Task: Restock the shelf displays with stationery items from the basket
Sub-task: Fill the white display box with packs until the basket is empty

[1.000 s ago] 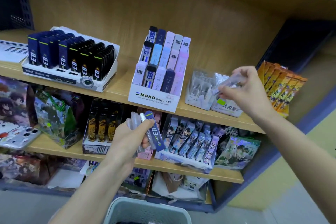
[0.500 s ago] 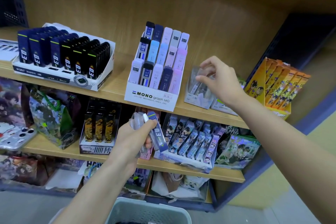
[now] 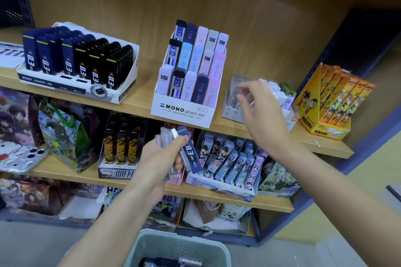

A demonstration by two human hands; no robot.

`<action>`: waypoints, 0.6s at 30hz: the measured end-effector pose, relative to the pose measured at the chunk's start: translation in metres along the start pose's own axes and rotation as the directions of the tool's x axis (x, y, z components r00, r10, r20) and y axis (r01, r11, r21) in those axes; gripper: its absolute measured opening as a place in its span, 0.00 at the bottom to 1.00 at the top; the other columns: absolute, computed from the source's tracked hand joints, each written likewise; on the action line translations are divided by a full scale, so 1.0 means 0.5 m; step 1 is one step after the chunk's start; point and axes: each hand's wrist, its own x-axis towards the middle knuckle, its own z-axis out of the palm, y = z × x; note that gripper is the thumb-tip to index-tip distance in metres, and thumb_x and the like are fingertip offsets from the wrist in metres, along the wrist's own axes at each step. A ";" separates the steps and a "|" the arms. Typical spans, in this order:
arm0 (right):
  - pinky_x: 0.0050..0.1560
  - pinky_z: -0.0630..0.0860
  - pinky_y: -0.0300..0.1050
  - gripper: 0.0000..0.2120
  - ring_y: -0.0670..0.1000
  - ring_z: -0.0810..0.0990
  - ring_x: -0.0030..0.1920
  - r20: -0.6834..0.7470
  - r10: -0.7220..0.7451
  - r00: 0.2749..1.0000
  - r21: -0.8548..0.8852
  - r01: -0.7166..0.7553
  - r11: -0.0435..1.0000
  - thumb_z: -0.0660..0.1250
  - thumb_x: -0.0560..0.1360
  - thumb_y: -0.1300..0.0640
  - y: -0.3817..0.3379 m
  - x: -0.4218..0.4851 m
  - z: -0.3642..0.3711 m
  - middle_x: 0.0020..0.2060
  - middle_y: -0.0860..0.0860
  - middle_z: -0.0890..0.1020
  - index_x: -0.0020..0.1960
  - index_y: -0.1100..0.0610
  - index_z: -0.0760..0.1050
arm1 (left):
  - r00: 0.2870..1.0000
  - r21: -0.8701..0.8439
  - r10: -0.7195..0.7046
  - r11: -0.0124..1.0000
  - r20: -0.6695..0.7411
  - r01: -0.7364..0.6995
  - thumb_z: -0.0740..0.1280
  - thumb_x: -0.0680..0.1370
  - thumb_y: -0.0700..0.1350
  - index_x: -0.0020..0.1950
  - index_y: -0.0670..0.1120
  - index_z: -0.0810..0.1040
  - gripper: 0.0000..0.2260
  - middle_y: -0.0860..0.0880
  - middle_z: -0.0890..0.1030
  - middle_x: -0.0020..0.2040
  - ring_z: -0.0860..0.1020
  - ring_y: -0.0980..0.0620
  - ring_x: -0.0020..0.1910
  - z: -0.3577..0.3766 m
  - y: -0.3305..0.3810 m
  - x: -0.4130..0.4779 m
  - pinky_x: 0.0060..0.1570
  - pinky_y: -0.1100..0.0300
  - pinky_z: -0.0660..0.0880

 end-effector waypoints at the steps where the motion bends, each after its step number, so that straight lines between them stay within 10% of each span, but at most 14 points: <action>1: 0.47 0.67 0.31 0.07 0.39 0.73 0.44 0.103 0.063 0.993 0.113 -0.075 0.991 0.59 0.80 0.55 -0.019 -0.022 0.000 0.45 0.44 0.76 0.54 0.52 0.75 | 1.000 -0.001 0.003 1.000 -0.002 -0.003 0.69 0.76 0.42 0.38 0.45 0.71 0.10 0.51 0.69 0.23 0.65 0.55 0.22 0.000 -0.001 0.000 0.22 0.67 0.65; 6: 0.43 0.79 0.43 0.05 0.43 0.79 0.37 0.598 0.194 0.778 0.400 -0.499 0.769 0.68 0.75 0.52 -0.086 -0.121 0.040 0.40 0.51 0.82 0.43 0.52 0.78 | 0.999 0.044 0.048 0.998 -0.005 -0.048 0.69 0.75 0.41 0.37 0.44 0.71 0.10 0.51 0.69 0.22 0.66 0.55 0.21 0.001 -0.004 -0.007 0.21 0.66 0.65; 11: 0.38 0.78 0.34 0.04 0.40 0.79 0.33 0.664 0.146 0.733 0.493 -0.577 0.651 0.68 0.75 0.61 -0.091 -0.132 0.047 0.37 0.54 0.79 0.43 0.54 0.76 | 0.994 0.106 0.113 0.988 0.000 -0.113 0.68 0.76 0.41 0.37 0.44 0.70 0.10 0.51 0.69 0.21 0.66 0.54 0.21 0.006 -0.001 -0.021 0.22 0.65 0.66; 18: 0.46 0.79 0.46 0.15 0.48 0.82 0.39 0.583 0.156 0.798 0.525 -0.516 0.677 0.71 0.73 0.61 -0.113 -0.083 0.019 0.41 0.55 0.83 0.51 0.50 0.66 | 0.990 0.018 0.133 0.991 -0.040 -0.132 0.65 0.78 0.42 0.50 0.39 0.81 0.08 0.54 0.68 0.21 0.64 0.58 0.20 -0.046 0.033 -0.032 0.21 0.69 0.64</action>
